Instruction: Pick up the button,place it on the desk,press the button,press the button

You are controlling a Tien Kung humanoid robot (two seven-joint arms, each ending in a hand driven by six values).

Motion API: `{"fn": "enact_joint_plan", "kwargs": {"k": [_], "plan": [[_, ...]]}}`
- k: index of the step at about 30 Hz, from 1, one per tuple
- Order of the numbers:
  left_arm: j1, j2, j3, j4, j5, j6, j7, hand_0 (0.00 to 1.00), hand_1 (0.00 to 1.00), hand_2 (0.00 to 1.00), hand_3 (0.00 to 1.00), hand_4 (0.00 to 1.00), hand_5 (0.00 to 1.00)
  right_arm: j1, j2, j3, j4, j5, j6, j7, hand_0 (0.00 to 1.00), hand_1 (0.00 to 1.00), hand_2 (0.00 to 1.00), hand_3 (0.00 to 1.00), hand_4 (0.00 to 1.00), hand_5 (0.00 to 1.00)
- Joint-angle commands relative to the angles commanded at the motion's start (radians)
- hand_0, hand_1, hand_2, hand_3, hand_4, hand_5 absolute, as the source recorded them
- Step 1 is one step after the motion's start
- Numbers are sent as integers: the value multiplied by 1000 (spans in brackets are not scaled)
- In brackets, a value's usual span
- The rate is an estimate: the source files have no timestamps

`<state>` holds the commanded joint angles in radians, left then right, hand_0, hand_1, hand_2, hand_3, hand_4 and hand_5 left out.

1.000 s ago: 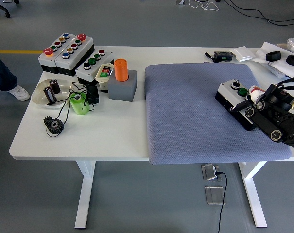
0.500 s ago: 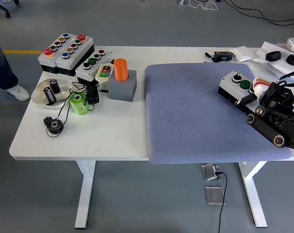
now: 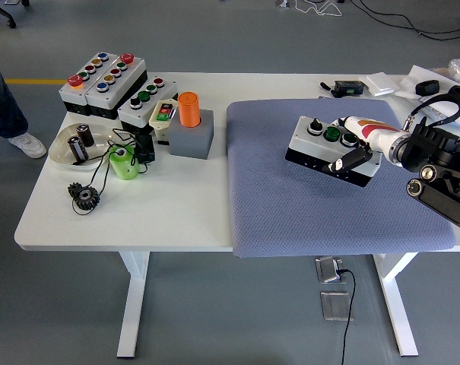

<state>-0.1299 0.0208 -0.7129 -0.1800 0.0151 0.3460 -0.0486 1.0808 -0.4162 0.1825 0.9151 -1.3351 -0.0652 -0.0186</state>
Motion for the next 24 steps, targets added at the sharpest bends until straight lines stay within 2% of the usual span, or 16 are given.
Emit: {"fn": "enact_joint_plan", "kwargs": {"k": [3,5,11,21,22,24], "plan": [[0,0,0,0,-3,0,-2,658,704,724,515,318,966,12,-6,-39,21,-64,7,115,2,2,152,298,484,141],[0,0,-1,0,-2,0,-1,657,703,724,516,318,966,17,-5,-58,29,-100,9,149,2,2,153,301,465,145],[0,-1,0,0,-1,-1,-1,656,703,724,515,317,967,13,9,-75,25,-138,12,161,2,2,156,311,450,127],[2,-3,5,0,-6,-1,0,656,704,724,515,318,966,-10,31,-69,-46,-116,4,169,2,2,164,325,442,117],[2,-3,5,0,-6,-1,0,655,703,723,515,318,967,-11,32,-68,-50,-117,4,170,53,40,201,360,447,110],[2,-3,6,0,-6,-1,0,655,703,723,515,318,967,-14,33,-67,-57,-116,5,172,53,40,201,360,447,110]]}}
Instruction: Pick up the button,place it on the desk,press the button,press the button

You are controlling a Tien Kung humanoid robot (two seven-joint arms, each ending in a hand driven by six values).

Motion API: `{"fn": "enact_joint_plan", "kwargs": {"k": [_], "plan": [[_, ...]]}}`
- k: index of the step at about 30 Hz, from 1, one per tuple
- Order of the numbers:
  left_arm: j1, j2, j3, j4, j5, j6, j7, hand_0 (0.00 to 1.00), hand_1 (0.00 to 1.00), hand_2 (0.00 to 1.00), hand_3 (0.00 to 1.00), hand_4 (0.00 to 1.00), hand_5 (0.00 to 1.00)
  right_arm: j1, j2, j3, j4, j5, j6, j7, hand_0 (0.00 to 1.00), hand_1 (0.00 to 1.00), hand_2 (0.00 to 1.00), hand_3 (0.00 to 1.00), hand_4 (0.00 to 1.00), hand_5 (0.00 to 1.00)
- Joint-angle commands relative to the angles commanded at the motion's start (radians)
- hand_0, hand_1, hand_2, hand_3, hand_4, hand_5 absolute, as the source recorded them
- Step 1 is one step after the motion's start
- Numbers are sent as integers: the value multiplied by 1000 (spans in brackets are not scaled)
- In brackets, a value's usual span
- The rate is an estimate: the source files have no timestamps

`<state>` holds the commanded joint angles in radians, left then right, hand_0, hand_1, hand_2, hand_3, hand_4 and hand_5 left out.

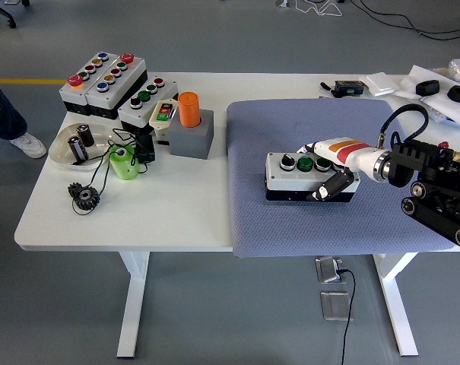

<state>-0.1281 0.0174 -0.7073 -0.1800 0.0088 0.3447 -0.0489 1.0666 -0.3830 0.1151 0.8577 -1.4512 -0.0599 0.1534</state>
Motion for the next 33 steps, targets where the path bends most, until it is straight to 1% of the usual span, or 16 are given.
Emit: {"fn": "enact_joint_plan", "kwargs": {"k": [3,4,9,10,15,16,21,22,27,28,33], "plan": [[0,0,0,0,-1,0,-1,655,703,723,515,318,967,-2,0,-2,-6,-6,-4,4,53,40,201,360,447,110],[1,0,0,0,-1,0,-1,655,703,723,515,318,967,-2,0,-4,-7,-9,-6,5,174,119,299,431,454,108],[1,-1,1,0,-2,0,-1,655,703,723,515,318,967,-2,1,-7,-7,-30,-12,11,174,119,299,431,454,108],[1,-1,1,0,-2,0,-1,655,702,724,515,319,968,-2,1,-7,-7,-31,-12,11,390,283,407,516,474,110],[0,-1,1,0,-1,0,0,655,702,724,515,319,968,-4,2,-3,-10,-57,-16,24,390,283,407,516,474,110],[0,-1,1,0,-1,-1,0,655,702,724,515,318,969,-4,2,-4,-11,-65,-11,20,584,515,578,695,696,203],[0,-1,3,0,-4,-1,-1,655,702,724,515,318,969,-7,3,-4,-12,-80,11,11,584,515,578,695,696,203],[0,-1,3,0,-4,-1,-1,655,702,724,516,318,968,-7,4,-5,-13,-82,16,11,653,582,660,777,721,210],[1,-1,3,0,-3,-1,-1,655,702,724,516,318,968,-9,3,-6,-16,-84,29,13,653,582,660,777,721,210],[1,-1,2,0,-2,-1,-1,655,702,723,516,318,967,-9,2,-5,-16,-81,30,14,773,689,803,919,774,216],[1,-1,2,0,-2,-1,-1,655,702,723,516,318,967,-11,-3,-1,-16,-58,37,16,773,689,803,919,774,216]]}}
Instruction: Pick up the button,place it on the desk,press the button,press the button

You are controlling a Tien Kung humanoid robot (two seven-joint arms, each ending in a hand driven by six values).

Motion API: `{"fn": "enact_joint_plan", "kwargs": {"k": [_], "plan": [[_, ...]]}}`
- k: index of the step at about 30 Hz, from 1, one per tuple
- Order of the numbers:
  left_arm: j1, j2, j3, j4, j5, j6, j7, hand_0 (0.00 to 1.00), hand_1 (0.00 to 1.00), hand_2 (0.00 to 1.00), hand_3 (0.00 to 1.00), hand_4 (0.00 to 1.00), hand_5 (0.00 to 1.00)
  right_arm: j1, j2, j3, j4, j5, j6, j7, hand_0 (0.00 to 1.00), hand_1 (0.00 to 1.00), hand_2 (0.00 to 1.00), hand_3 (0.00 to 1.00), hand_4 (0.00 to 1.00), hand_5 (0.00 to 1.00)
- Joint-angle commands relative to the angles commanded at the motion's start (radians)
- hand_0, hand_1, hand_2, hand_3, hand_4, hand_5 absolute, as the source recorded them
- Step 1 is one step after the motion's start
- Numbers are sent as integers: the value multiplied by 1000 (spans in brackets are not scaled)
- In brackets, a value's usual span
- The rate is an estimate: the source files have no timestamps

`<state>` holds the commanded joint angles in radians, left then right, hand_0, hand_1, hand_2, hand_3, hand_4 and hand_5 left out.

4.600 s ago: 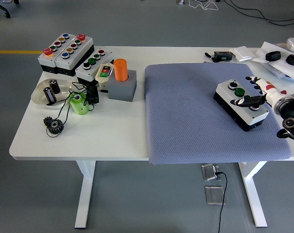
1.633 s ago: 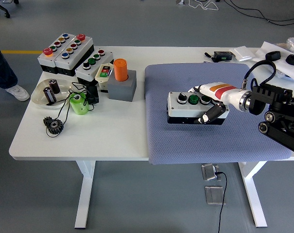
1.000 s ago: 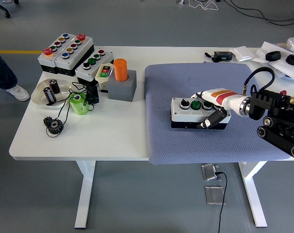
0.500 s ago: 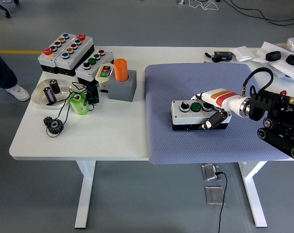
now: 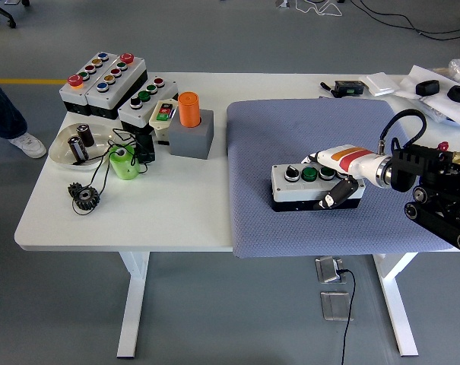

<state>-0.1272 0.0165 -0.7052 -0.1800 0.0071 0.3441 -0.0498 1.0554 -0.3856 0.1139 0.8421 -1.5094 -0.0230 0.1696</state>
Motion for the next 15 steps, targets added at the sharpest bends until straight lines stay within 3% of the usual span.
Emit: {"fn": "enact_joint_plan", "kwargs": {"k": [1,6,7,9,15], "plan": [[0,0,0,0,0,0,0,655,702,724,516,318,967,-1,-1,1,1,7,1,4,881,808,939,998,862,230],[-1,1,0,0,0,0,0,655,702,724,516,318,967,-4,-11,13,15,42,8,23,881,808,939,998,862,230],[-1,1,-1,0,1,0,0,655,703,723,516,318,967,-5,-13,17,19,47,14,20,905,844,988,998,909,247],[-1,1,-1,0,2,0,0,655,703,723,516,318,967,-9,-19,25,27,59,23,14,905,844,988,998,909,247],[0,0,-5,0,5,0,-1,656,703,724,515,318,967,-41,-68,93,99,96,56,-19,920,864,997,998,920,253]]}}
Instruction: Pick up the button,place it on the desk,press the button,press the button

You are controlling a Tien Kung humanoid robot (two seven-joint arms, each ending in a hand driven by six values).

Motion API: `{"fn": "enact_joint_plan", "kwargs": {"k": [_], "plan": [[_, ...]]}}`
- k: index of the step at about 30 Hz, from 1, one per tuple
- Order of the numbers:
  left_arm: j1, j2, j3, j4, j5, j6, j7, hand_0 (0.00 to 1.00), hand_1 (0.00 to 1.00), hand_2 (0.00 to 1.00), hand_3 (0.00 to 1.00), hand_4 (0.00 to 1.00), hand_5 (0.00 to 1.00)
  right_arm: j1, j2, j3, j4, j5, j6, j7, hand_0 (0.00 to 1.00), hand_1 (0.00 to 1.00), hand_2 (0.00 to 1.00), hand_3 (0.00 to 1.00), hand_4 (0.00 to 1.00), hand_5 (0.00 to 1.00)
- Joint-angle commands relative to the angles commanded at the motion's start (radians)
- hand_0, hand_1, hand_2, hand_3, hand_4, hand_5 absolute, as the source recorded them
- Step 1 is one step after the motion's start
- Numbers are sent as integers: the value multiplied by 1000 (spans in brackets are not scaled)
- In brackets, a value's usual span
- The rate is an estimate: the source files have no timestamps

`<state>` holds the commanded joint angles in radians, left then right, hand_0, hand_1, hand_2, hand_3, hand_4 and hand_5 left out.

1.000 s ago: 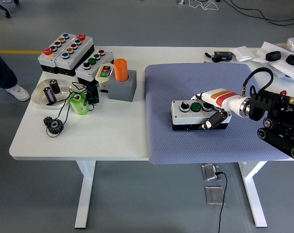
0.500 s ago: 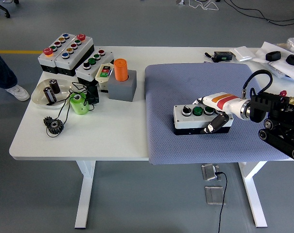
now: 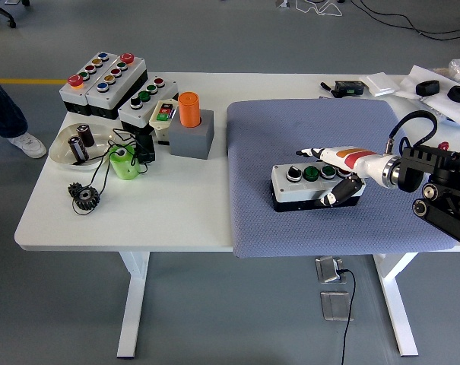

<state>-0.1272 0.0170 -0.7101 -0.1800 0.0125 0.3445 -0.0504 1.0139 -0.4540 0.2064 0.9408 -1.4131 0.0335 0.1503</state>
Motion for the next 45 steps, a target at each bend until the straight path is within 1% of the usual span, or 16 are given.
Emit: {"fn": "enact_joint_plan", "kwargs": {"k": [3,5,6,8,9,10,11,12,13,15,16,21,22,27,28,45], "plan": [[1,1,-2,0,3,0,0,656,703,724,515,318,967,-30,-56,75,89,12,18,-25,920,864,997,998,920,253],[2,1,-5,0,7,0,0,657,704,724,515,317,966,-56,-98,136,154,15,11,-33,919,870,989,998,897,280],[2,1,-5,0,8,0,0,657,704,724,515,317,966,-68,-113,158,178,14,-5,-38,919,870,989,998,897,280],[3,1,-7,0,9,-1,0,657,704,724,515,317,966,-93,-154,210,236,21,-67,-61,919,870,989,998,897,280],[3,1,-8,0,9,-1,-1,657,704,724,515,317,966,-98,-165,223,255,24,-90,-68,919,870,989,998,897,280],[4,1,-9,0,12,-1,0,658,704,724,514,317,964,-106,-180,235,273,31,-112,-76,557,481,741,989,921,421],[4,1,-10,0,14,-1,1,658,704,724,514,317,964,-109,-190,239,281,35,-129,-79,557,481,741,989,921,421],[4,1,-11,0,14,-1,0,658,704,724,514,317,964,-118,-215,243,298,50,-166,-81,557,481,741,989,921,421],[5,2,-11,0,14,-1,0,658,704,724,514,317,964,-120,-221,244,302,54,-183,-81,557,481,741,989,921,421],[5,1,-12,0,14,-1,0,658,704,724,514,317,964,-128,-248,227,313,102,-191,-88,557,481,741,989,921,421],[5,1,-12,0,15,-1,0,660,703,723,514,317,964,-129,-252,222,314,115,-191,-88,132,2,127,771,801,581],[6,0,-12,0,16,-1,0,660,703,723,514,317,964,-149,-274,196,331,147,-134,-100,132,2,127,771,801,581],[6,0,-12,0,15,-1,-1,660,703,724,514,318,967,-151,-276,193,337,145,-123,-105,77,2,52,730,707,587],[6,-1,-17,0,21,-1,-1,660,703,724,514,318,967,-152,-276,184,348,142,-93,-130,77,2,52,730,707,587],[6,-1,-17,0,21,-2,-2,660,703,724,514,319,970,-152,-276,183,348,141,-89,-133,73,2,36,720,663,570],[5,0,-11,0,16,-3,-2,660,703,724,514,318,967,-149,-265,154,339,135,-78,-151,75,2,34,715,653,574]]}}
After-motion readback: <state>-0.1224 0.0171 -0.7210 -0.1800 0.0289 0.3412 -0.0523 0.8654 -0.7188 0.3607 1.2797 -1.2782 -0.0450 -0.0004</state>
